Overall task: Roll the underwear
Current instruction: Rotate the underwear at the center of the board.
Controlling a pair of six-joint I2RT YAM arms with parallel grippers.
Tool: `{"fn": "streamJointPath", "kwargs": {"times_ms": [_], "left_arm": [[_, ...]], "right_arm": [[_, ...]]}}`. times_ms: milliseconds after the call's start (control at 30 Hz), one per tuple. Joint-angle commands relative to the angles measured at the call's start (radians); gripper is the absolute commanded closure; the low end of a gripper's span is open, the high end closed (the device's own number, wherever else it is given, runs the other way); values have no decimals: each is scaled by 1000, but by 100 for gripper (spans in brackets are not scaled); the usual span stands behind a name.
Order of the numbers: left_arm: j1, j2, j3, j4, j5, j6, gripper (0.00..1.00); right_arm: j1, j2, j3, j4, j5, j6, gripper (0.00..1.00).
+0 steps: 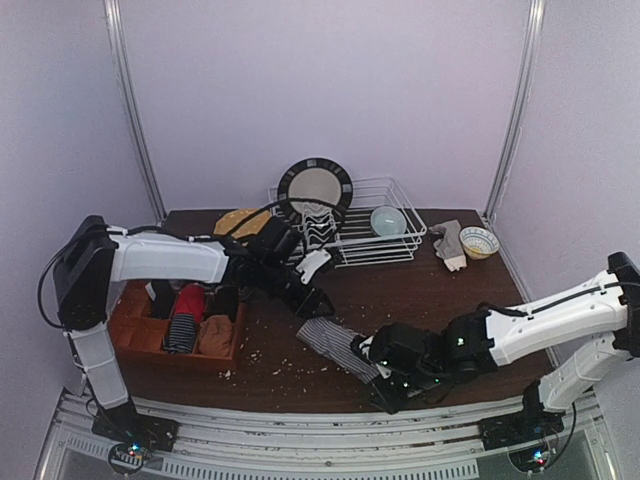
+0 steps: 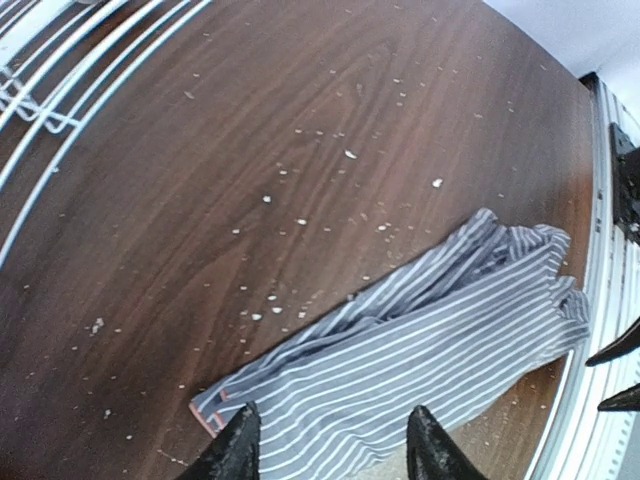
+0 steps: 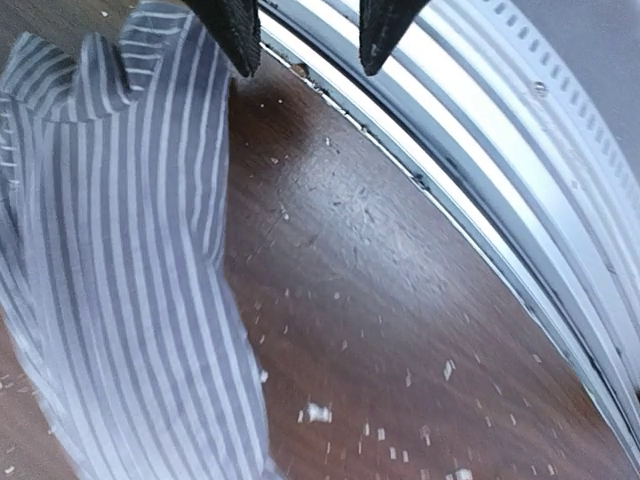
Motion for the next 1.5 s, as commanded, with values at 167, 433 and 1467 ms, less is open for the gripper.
{"fn": "streamJointPath", "kwargs": {"times_ms": [167, 433, 1467], "left_arm": [[15, -78, -125, 67, -134, -56, 54], [15, -81, -122, 46, -148, -44, 54], [-93, 209, -90, 254, -88, -240, 100]], "right_arm": [[-35, 93, -26, -30, 65, 19, 71], [-238, 54, -127, -47, 68, -15, 70], [-629, 151, 12, -25, 60, -126, 64]]}}
